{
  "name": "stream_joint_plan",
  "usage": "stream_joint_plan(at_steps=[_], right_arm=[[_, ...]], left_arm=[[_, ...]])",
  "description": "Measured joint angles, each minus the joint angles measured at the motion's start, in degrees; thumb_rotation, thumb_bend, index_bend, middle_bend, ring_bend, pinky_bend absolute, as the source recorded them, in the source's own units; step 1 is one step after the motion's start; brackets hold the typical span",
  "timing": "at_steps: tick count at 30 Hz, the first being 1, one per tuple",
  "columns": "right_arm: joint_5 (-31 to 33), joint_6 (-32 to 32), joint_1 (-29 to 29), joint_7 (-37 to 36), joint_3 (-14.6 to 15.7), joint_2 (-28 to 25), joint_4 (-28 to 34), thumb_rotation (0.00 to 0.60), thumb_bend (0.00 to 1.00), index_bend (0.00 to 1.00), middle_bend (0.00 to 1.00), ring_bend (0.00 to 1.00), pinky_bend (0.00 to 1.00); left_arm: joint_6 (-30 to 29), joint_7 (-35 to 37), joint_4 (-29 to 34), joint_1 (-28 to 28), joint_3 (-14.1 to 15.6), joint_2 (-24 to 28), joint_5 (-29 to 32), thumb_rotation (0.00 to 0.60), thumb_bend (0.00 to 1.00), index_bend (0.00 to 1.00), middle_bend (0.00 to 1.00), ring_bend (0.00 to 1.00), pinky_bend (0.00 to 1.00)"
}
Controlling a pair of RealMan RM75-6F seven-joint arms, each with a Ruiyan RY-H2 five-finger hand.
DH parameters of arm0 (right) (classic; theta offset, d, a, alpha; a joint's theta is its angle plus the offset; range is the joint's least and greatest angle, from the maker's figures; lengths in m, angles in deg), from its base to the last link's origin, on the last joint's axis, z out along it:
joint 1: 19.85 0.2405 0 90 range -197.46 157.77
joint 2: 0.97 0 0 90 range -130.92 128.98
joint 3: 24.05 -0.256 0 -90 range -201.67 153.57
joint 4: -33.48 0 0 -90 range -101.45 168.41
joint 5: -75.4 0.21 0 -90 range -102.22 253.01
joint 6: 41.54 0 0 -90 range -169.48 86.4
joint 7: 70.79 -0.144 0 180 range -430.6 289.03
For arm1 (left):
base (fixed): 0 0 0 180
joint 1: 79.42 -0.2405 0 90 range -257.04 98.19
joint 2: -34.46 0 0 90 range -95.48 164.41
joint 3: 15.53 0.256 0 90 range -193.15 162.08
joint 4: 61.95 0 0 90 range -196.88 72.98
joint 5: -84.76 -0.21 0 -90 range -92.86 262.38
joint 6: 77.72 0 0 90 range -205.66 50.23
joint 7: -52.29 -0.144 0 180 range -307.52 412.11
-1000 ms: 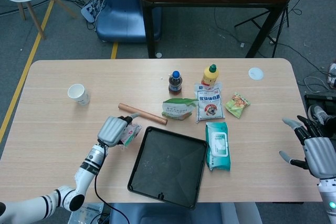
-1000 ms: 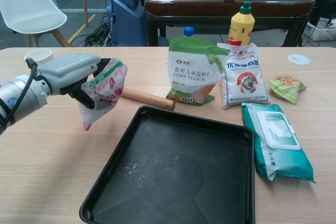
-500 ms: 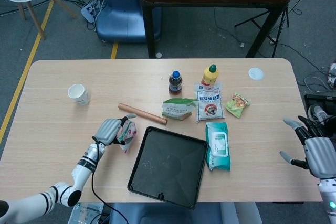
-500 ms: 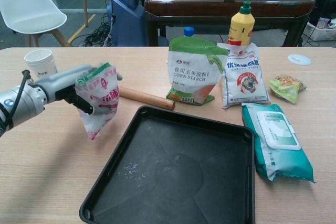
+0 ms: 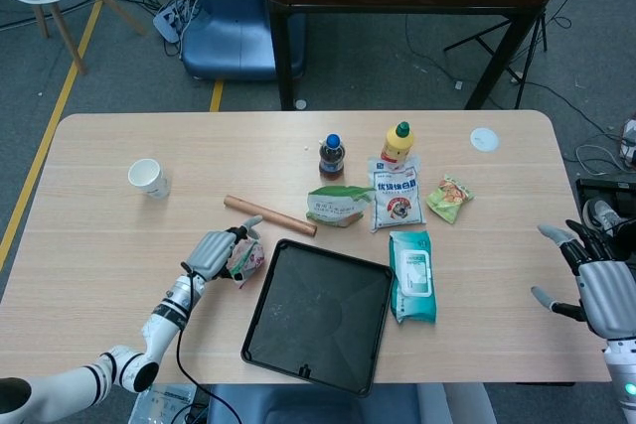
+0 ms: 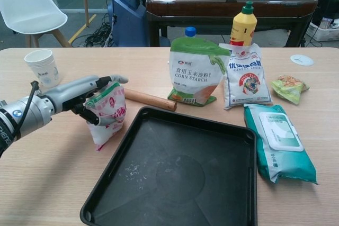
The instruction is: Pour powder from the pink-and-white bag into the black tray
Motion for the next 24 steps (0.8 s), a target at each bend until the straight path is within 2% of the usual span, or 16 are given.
stream_joint_plan(at_steps=[6, 24], right_arm=[[0.10, -0.04, 0.00, -0.13, -0.07, 0.00, -0.07, 0.600, 0.16, 0.18, 0.25, 0.10, 0.12], [-0.34, -0.01, 0.29, -0.89, -0.21, 0.36, -0.66, 0.600, 0.16, 0.18, 0.25, 0.10, 0.12]], left_arm=[[0.05, -0.25, 2.40, -0.13, -0.14, 1.09, 0.65, 0.600, 0.27, 0.00, 0.16, 0.14, 0.41], [-0.69, -4.71, 15.62, -1.03, -0.15, 6.30, 2.74, 0.600, 0.27, 0.00, 0.10, 0.08, 0.35]])
